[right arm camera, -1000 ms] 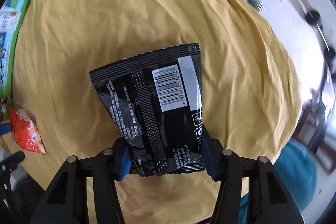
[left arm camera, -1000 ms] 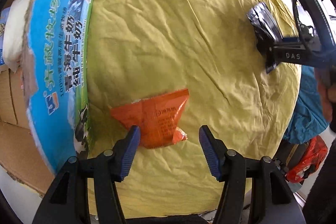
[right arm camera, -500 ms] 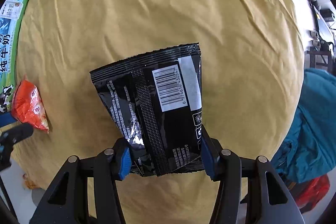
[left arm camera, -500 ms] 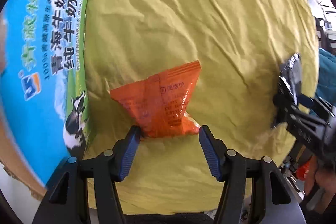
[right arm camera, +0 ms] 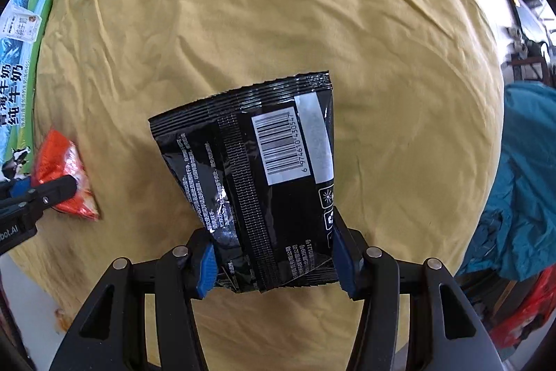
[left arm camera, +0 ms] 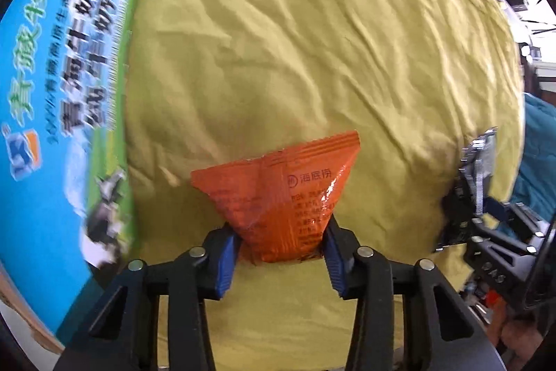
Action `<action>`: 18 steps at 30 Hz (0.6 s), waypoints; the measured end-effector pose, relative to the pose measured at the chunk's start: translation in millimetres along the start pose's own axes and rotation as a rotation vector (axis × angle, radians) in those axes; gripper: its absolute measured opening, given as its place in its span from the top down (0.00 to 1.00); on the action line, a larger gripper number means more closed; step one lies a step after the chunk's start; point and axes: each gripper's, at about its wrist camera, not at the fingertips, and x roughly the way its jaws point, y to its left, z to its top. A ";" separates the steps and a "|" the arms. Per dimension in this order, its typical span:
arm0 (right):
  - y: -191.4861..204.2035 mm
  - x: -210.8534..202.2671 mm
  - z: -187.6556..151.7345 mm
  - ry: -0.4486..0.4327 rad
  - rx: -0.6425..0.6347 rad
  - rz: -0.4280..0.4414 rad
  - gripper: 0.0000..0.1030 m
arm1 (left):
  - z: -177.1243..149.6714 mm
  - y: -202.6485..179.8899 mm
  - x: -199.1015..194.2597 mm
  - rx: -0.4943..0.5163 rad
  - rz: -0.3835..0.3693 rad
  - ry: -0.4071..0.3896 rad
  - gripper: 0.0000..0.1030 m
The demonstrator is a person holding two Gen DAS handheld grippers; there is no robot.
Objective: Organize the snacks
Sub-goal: 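Lift and carry the orange wrapper and black pouch toward the box with both tools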
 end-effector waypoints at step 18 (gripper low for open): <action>-1.9 10.6 -24.0 -0.021 0.091 0.019 0.45 | -18.6 -35.4 23.1 0.037 -0.030 -0.037 0.61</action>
